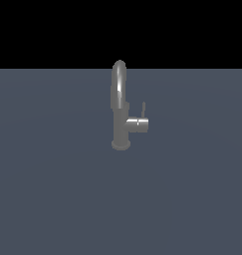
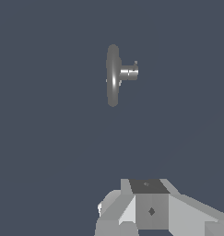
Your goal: Turn on the faucet by rotating a designated handle.
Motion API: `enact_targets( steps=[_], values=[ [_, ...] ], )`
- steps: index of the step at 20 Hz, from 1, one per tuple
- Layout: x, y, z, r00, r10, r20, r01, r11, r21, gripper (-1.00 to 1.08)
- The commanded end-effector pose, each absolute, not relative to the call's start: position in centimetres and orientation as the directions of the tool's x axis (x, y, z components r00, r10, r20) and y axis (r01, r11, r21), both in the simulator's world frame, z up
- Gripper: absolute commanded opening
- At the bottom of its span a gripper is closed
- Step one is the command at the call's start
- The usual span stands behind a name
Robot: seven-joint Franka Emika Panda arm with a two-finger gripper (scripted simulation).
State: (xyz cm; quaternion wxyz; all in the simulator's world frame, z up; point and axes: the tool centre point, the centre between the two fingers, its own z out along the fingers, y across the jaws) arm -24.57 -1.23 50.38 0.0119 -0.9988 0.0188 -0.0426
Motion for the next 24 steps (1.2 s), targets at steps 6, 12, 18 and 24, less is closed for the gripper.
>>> enact_targets(
  steps=[6,12,18,24],
  values=[
    [-24.2,-1.2,50.3,0.996,-0.047,0.076,-0.045,-0.998,-0.033,-1.0],
    [-22.9,-1.3,50.2,0.996,-0.079,0.043,-0.076,-0.995,-0.064,-1.0],
    [-20.6,-1.5,49.8,0.991,-0.133,-0.018,-0.134,-0.984,-0.115,-1.0],
    [-17.3,-1.9,49.0,0.973,-0.202,-0.11,-0.219,-0.959,-0.182,-1.0]
  ],
)
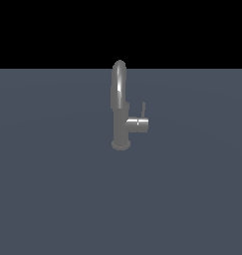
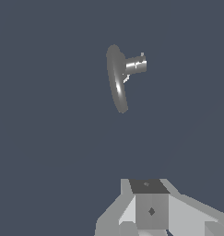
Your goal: Turn on the faucet by rotating a designated handle.
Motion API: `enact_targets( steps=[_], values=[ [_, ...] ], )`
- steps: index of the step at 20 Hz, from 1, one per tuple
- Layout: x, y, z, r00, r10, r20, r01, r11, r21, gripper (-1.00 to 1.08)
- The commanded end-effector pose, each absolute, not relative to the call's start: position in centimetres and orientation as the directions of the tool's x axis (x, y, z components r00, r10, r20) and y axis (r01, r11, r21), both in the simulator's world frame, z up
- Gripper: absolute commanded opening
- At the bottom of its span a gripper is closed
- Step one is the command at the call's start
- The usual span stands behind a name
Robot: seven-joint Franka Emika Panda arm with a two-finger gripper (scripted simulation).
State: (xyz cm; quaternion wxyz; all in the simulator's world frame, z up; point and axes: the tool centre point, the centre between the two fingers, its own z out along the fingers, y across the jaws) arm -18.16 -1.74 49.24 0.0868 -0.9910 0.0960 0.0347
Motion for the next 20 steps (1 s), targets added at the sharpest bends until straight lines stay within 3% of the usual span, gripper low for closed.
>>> enact_targets(
  steps=[1,20],
  values=[
    [-16.7,-2.0,48.8,0.969,-0.213,-0.126,-0.235,-0.953,-0.192,-1.0],
    [-6.5,-4.6,43.6,0.808,-0.364,-0.464,-0.542,-0.768,-0.342,-1.0]
  ],
)
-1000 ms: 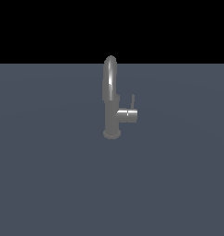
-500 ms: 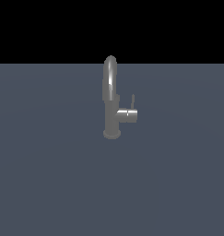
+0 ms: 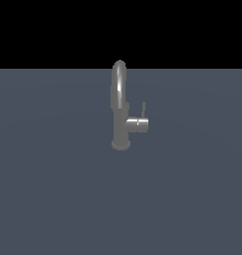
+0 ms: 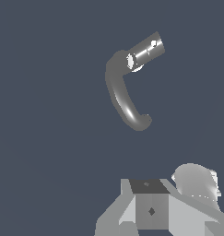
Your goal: Turn on the faucet by rotating a designated handle.
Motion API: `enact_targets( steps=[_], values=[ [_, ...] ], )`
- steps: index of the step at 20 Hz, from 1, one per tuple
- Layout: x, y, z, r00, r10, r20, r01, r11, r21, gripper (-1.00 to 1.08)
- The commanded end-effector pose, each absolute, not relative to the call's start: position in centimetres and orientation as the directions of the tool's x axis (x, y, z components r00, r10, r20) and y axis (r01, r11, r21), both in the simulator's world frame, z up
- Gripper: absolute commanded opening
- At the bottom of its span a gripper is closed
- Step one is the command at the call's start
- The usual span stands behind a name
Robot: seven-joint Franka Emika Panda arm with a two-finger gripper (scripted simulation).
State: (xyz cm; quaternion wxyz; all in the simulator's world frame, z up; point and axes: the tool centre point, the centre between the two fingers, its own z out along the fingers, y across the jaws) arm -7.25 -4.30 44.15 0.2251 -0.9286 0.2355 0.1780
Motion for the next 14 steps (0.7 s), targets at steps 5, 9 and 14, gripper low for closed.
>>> enact_targets(
  steps=[5,9,14],
  values=[
    [-4.0,-5.4,41.5,0.741,-0.378,-0.555,-0.623,-0.695,-0.358,-1.0],
    [-2.2,-6.2,39.6,0.679,-0.38,-0.628,-0.687,-0.63,-0.363,-1.0],
    [-0.1,-7.1,36.8,0.591,-0.368,-0.717,-0.765,-0.537,-0.355,-1.0]
  ],
)
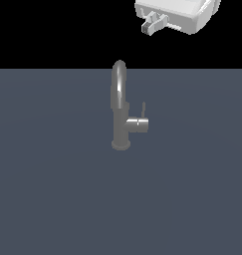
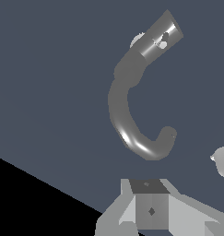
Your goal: Turn on the faucet by rotating a designated handle.
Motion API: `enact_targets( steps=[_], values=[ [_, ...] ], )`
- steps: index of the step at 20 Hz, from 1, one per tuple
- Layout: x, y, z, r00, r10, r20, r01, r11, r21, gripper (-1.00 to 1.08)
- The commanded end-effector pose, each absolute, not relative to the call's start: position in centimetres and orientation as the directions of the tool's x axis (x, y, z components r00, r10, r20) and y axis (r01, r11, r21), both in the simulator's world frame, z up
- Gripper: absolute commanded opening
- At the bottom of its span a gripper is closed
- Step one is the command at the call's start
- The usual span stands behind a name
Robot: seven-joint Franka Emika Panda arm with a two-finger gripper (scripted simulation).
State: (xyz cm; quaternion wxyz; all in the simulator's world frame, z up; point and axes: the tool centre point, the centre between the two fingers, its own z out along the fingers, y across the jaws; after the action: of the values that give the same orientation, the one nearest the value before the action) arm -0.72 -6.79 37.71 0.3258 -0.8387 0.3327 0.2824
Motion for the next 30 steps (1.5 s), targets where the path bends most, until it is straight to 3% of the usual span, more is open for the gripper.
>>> enact_targets(
  steps=[1,15,30],
  values=[
    [0.3,-7.3,36.2,0.572,-0.364,-0.735,-0.78,-0.517,-0.352,-1.0],
    [4.9,-9.1,25.3,0.241,-0.208,-0.948,-0.962,-0.181,-0.205,-1.0],
    [6.0,-8.3,16.3,0.004,-0.006,-1.0,-0.999,0.049,-0.004,-1.0]
  ],
)
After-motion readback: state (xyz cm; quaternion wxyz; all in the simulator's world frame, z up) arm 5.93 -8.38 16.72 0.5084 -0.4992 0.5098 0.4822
